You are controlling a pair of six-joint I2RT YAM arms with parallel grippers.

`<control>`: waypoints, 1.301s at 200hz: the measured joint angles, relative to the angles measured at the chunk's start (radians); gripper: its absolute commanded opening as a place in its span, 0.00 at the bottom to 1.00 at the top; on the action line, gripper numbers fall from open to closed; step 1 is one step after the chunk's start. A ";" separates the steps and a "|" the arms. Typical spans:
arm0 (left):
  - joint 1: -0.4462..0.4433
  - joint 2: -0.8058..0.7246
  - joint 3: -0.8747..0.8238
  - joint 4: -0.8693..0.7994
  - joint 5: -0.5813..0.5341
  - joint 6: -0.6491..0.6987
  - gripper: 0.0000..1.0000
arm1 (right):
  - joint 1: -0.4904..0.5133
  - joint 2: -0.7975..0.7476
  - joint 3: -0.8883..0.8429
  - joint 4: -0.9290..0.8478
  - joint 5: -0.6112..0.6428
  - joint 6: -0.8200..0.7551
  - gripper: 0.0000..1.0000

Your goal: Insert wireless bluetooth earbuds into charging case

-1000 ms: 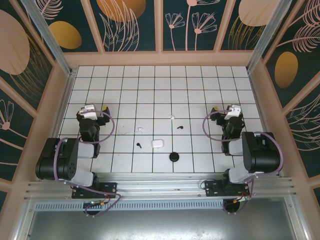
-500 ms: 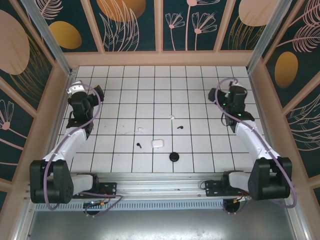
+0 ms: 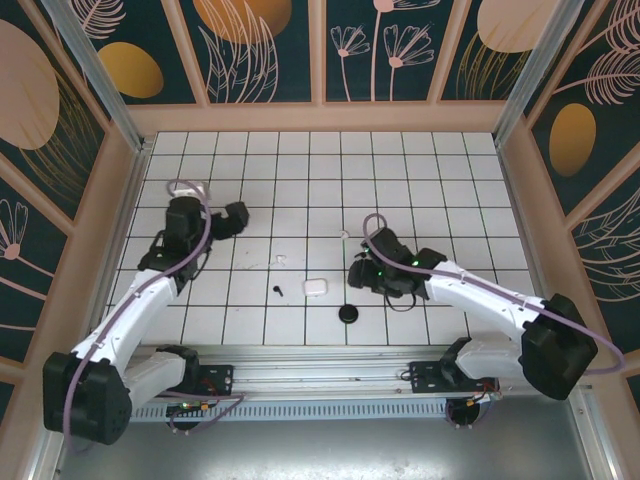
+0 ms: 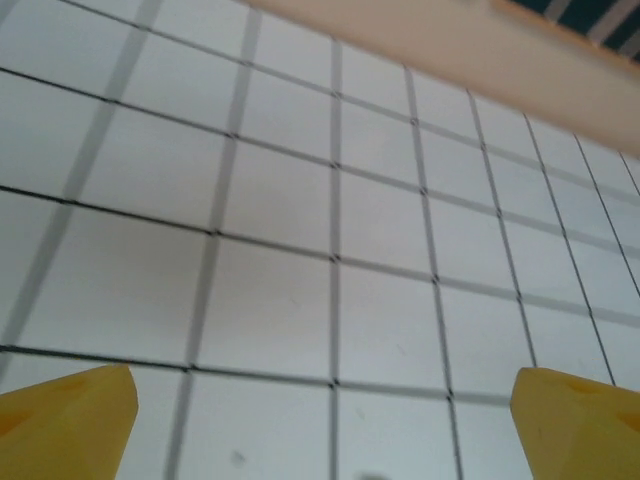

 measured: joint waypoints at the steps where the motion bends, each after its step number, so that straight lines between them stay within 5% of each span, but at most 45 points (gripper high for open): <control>1: -0.005 0.000 -0.001 -0.001 0.000 -0.001 0.89 | 0.003 0.002 0.000 -0.001 0.000 0.002 0.71; 40: -0.234 0.025 -0.047 -0.021 -0.015 -0.085 0.81 | 0.130 0.137 0.007 -0.026 -0.011 0.100 0.71; 78: -0.322 0.048 -0.072 -0.032 -0.027 -0.130 0.79 | 0.199 0.220 0.036 -0.043 -0.022 0.149 0.71; 207: -0.358 0.084 -0.072 -0.036 -0.043 -0.149 0.92 | 0.217 0.369 0.133 -0.097 -0.002 0.146 0.52; 260: -0.359 0.000 -0.137 0.080 0.030 -0.126 0.88 | 0.220 0.363 0.139 -0.103 0.008 0.150 0.45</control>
